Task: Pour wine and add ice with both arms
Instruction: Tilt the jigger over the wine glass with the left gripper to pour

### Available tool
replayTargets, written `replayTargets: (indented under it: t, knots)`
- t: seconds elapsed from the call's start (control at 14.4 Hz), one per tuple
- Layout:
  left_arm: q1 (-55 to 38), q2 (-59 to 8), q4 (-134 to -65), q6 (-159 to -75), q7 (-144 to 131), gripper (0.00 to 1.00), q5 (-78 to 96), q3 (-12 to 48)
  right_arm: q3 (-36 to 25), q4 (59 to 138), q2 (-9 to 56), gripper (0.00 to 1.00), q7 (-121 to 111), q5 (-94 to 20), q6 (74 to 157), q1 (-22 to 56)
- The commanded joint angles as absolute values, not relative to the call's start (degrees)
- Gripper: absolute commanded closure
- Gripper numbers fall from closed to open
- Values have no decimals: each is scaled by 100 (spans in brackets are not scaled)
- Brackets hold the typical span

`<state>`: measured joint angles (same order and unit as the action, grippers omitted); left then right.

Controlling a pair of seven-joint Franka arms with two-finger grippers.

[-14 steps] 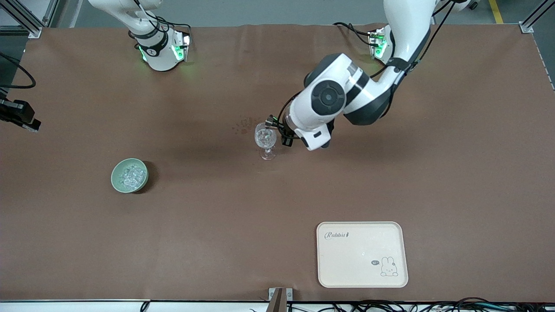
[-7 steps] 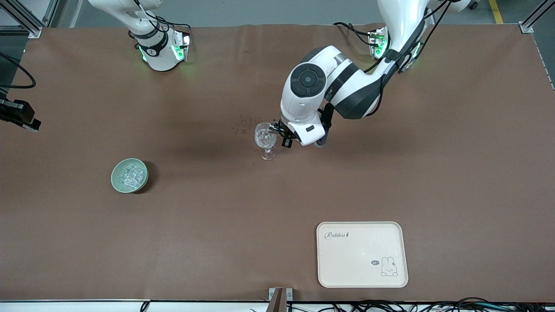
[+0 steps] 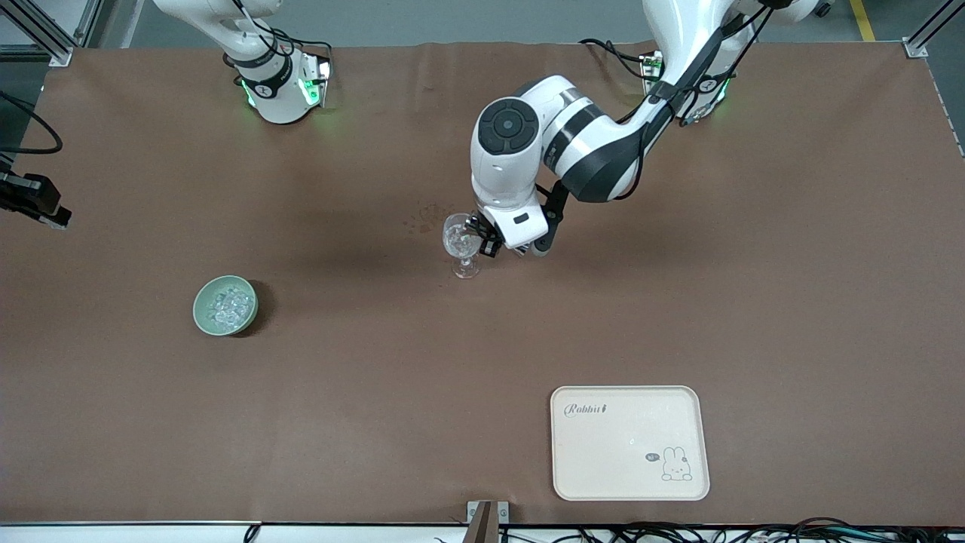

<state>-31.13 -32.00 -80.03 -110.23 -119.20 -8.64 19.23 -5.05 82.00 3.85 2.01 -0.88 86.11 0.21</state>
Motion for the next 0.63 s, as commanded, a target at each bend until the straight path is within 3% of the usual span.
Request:
replayTargets:
  t: [0.0,0.56]
  knots:
    - [-3278,-3261,-7822,-10995,-11988,100,-1124,1854,-466,8174,369,98,237,-97,8552,-18]
    - [-3524,-3252,-7831,-10995,-11936,100,-1933,1872,-466,8174,378,98,237,-97,8561,-18]
